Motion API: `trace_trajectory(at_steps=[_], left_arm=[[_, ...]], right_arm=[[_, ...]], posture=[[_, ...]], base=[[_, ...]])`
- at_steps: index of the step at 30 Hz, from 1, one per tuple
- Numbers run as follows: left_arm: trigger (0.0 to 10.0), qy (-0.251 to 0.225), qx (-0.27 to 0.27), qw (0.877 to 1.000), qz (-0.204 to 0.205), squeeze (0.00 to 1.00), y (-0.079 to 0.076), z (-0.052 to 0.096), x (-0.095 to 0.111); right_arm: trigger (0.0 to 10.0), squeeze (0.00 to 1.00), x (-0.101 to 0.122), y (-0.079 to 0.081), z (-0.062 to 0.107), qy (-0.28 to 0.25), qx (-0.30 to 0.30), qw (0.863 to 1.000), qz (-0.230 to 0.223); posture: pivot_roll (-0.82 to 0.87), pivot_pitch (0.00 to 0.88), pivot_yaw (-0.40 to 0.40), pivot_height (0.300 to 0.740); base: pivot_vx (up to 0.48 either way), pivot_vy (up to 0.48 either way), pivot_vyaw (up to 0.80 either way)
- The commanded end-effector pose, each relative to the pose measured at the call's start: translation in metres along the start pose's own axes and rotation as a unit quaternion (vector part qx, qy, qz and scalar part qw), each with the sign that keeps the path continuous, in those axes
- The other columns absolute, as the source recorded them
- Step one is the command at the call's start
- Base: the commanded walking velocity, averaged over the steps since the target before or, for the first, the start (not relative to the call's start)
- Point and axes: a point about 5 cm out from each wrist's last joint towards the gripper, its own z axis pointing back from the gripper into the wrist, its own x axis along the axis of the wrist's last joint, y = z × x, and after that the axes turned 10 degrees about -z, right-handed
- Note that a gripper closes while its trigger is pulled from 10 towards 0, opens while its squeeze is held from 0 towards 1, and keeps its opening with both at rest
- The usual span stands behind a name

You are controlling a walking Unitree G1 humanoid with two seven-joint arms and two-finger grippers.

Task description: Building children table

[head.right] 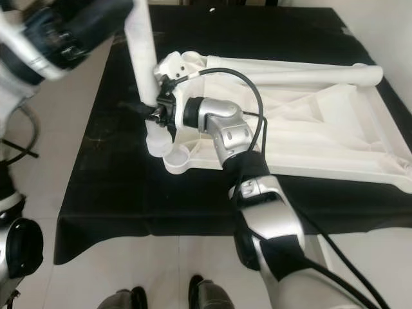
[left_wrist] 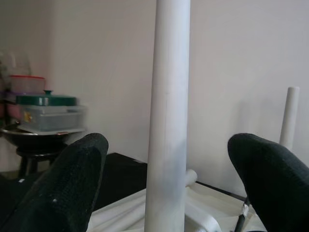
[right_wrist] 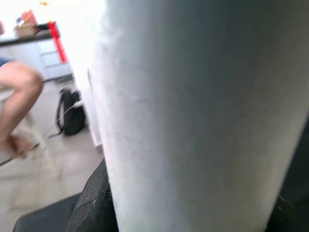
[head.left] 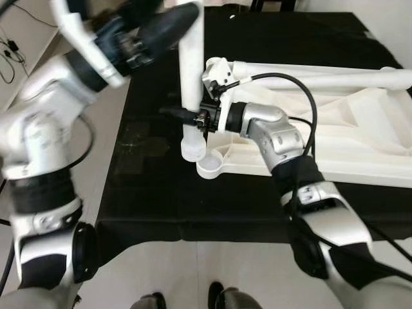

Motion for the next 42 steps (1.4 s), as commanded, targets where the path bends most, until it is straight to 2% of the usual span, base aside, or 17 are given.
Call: trace_trajectory(at_steps=[1,5,6,8,9,11,12,13,14,15,17,21,24,27,29,33,42], left_arm=[[10.0,0.008,0.018,1.0,-0.02,1.0,-0.005,0.013,0.009],[10.0,0.045,0.069,0.997,-0.005,1.0,-0.02,0.045,-0.001],[10.0,0.045,0.069,0.997,-0.005,1.0,-0.02,0.045,-0.001],[10.0,0.108,0.085,0.99,0.009,1.0,-0.034,0.063,-0.022],[10.0,0.108,0.085,0.99,0.009,1.0,-0.034,0.063,-0.022],[10.0,0.168,0.094,0.98,0.039,1.0,-0.056,0.083,-0.044],[10.0,0.192,0.093,0.975,0.058,0.08,-0.07,0.093,-0.053],[10.0,0.207,0.092,0.971,0.071,0.08,-0.079,0.1,-0.059],[10.0,0.231,0.089,0.965,0.085,0.0,-0.093,0.108,-0.067],[10.0,0.231,0.089,0.965,0.085,0.0,-0.093,0.108,-0.067],[10.0,0.278,0.083,0.952,0.099,0.0,-0.117,0.122,-0.082],[10.0,0.328,0.082,0.935,0.103,0.0,-0.138,0.136,-0.092],[10.0,0.403,0.1,0.908,0.054,0.0,-0.151,0.157,-0.1],[10.0,0.403,0.1,0.908,0.054,0.0,-0.151,0.157,-0.1],[10.0,0.428,0.119,0.896,0.008,0.0,-0.154,0.167,-0.103],[10.0,0.42,0.178,0.89,-0.016,0.0,-0.15,0.173,-0.1],[10.0,0.412,0.177,0.892,-0.062,0.0,-0.16,0.173,-0.095]], right_arm=[[0.0,0.0,0.015,-0.002,0.0,-0.042,-0.005,0.999,-0.005],[0.0,0.0,0.028,-0.008,0.011,-0.089,-0.008,0.996,-0.029],[0.0,0.0,0.028,-0.008,0.011,-0.089,-0.008,0.996,-0.029],[0.0,0.0,0.029,-0.005,0.014,-0.101,0.019,0.994,-0.034],[0.0,0.0,0.029,-0.005,0.014,-0.101,0.019,0.994,-0.034],[0.0,0.0,0.024,0.001,0.013,-0.096,0.047,0.994,-0.03],[2.8,0.0,0.02,0.006,0.013,-0.086,0.064,0.994,-0.021],[2.8,0.0,0.017,0.009,0.012,-0.08,0.075,0.994,-0.015],[10.0,0.0,0.013,0.012,0.011,-0.069,0.084,0.994,-0.008],[10.0,0.0,0.013,0.012,0.011,-0.069,0.084,0.994,-0.008],[10.0,0.0,0.006,0.017,0.009,-0.053,0.094,0.994,0.002],[10.0,0.0,0.001,0.02,0.007,-0.041,0.1,0.994,0.009],[10.0,0.0,-0.003,0.02,0.006,-0.026,0.1,0.994,0.015],[10.0,0.0,-0.003,0.02,0.006,-0.026,0.1,0.994,0.015],[10.0,0.0,-0.005,0.019,0.006,-0.015,0.096,0.995,0.015],[10.0,0.0,-0.006,0.016,0.009,-0.004,0.087,0.996,0.013],[10.0,0.0,-0.002,0.007,0.018,-0.006,0.062,0.998,0.006]], posture=[[-0.2,0.197,-0.066,0.74],[-0.2,0.209,-0.07,0.74],[-0.2,0.209,-0.07,0.74],[-0.19,0.215,-0.072,0.74],[-0.19,0.215,-0.072,0.74],[-0.19,0.223,-0.071,0.74],[-0.19,0.232,-0.071,0.74],[-0.19,0.232,-0.071,0.74],[-0.19,0.239,-0.072,0.74],[-0.19,0.239,-0.072,0.74],[-0.19,0.251,-0.074,0.74],[-0.19,0.262,-0.076,0.74],[-0.18,0.28,-0.081,0.74],[-0.18,0.28,-0.081,0.74],[-0.19,0.301,-0.089,0.74],[-0.19,0.316,-0.091,0.74],[-0.19,0.34,-0.084,0.74]], base=[[0.0,0.0,0.0],[0.0,0.0,0.0],[0.0,0.0,0.0],[0.0,0.0,0.0],[0.0,0.0,0.0],[0.0,0.0,0.0],[0.0,0.0,0.0],[0.0,0.0,0.0],[0.0,0.0,0.0],[0.0,0.0,0.0],[0.0,0.0,0.0],[0.0,0.0,0.0],[0.0,0.0,0.0],[0.0,0.0,0.0],[0.0,0.0,0.0],[0.0,0.0,0.0],[0.0,0.0,0.0]])
